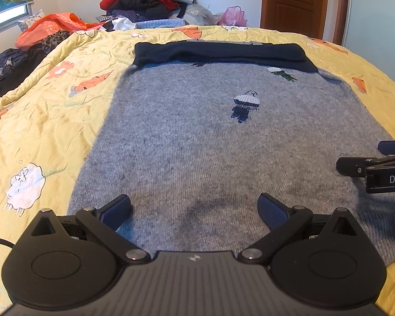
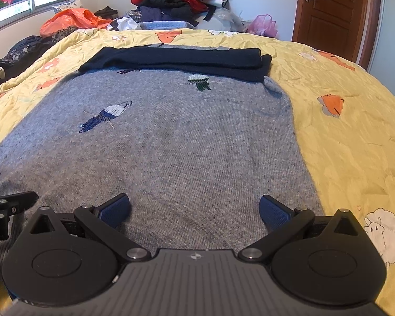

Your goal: Fold small clothes

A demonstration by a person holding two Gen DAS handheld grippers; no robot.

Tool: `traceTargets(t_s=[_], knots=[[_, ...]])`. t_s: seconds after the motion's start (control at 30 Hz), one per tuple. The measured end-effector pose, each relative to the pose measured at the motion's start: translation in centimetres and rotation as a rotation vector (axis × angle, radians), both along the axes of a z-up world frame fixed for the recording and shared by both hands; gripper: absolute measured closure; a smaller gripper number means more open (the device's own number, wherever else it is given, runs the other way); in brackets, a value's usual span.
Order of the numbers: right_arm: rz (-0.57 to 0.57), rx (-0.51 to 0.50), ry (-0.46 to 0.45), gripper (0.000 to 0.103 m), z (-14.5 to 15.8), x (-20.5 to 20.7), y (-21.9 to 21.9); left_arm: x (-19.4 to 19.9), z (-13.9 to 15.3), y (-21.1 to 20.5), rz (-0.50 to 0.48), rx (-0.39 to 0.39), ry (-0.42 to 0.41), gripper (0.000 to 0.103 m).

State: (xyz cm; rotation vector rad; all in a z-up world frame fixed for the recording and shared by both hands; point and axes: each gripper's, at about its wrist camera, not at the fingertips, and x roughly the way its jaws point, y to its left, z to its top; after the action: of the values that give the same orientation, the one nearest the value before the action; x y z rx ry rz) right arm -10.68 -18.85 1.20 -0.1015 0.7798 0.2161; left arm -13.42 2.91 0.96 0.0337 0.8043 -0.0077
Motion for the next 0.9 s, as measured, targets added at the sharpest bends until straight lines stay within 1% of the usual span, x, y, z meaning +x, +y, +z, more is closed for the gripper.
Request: traceTargets(t_s=[0.9], knots=[[0.017,0.004,-0.002,0.0,0.0,-1.7,-1.1,-2.2,0.2,-0.1,0.022,0.004,0.014,0.0]])
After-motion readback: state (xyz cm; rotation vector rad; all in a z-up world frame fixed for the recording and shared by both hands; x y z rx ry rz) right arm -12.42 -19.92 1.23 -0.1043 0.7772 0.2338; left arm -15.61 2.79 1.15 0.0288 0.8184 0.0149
